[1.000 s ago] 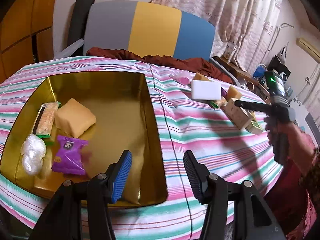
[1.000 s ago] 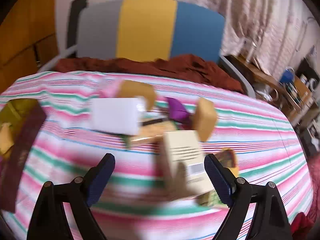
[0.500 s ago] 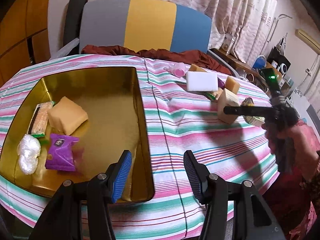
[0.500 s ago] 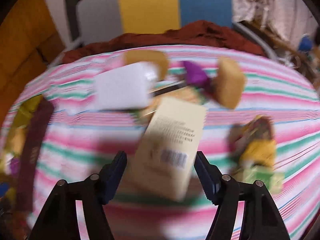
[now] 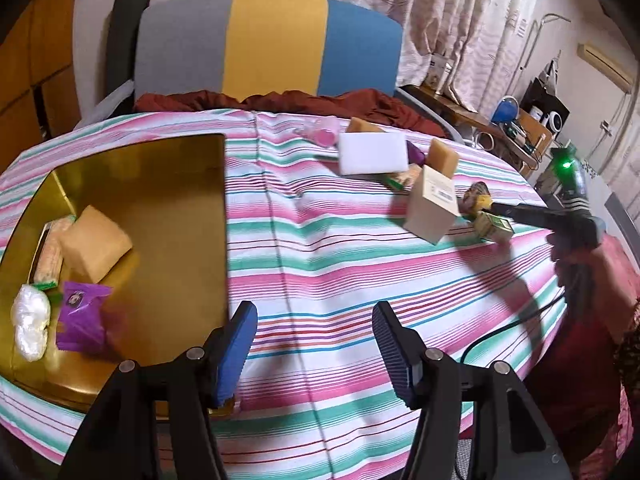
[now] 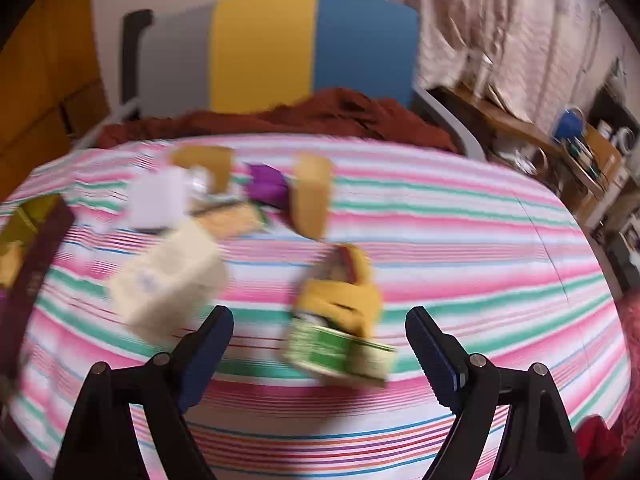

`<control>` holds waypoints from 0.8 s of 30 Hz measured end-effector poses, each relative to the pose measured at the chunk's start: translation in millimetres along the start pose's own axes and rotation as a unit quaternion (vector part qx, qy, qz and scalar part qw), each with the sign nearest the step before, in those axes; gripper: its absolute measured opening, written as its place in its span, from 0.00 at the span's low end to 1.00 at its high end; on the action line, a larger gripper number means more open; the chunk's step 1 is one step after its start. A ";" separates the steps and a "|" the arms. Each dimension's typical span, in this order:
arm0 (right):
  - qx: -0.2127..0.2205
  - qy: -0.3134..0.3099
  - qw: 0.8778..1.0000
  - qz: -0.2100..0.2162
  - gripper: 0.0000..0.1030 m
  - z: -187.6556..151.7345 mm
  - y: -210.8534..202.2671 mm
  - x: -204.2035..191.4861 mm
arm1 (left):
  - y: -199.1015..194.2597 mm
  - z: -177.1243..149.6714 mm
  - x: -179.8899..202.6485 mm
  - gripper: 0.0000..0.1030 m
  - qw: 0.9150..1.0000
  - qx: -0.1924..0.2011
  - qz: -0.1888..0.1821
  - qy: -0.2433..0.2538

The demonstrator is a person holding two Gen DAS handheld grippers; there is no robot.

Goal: Organize objects
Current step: 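Grasp the green tea box with the right gripper while the left gripper grasps the cream box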

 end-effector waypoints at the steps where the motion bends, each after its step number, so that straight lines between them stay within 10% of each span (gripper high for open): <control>1: -0.010 0.006 1.000 0.002 0.86 -2.3 8.1 5.8 | 1.2 1.6 5.0 0.58 1.000 -0.001 0.000 0.008; 9: -0.091 -0.009 0.990 0.103 0.82 -23.9 11.5 -23.2 | 13.8 19.1 28.8 0.59 0.999 -0.001 -0.010 0.034; 24: -0.052 -0.102 0.993 0.039 0.70 -21.9 20.8 -41.5 | 66.6 66.0 75.8 0.59 0.996 -0.012 -0.051 0.068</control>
Point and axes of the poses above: each gripper's, at about its wrist camera, not at the fingertips, and y roughly the way its jaws point, x to its right, z to its top, the point moved 5 cm from there along y, roughly the way its jaws point, and after that the axes turned 9 degrees about y, right-handed, at the moved point
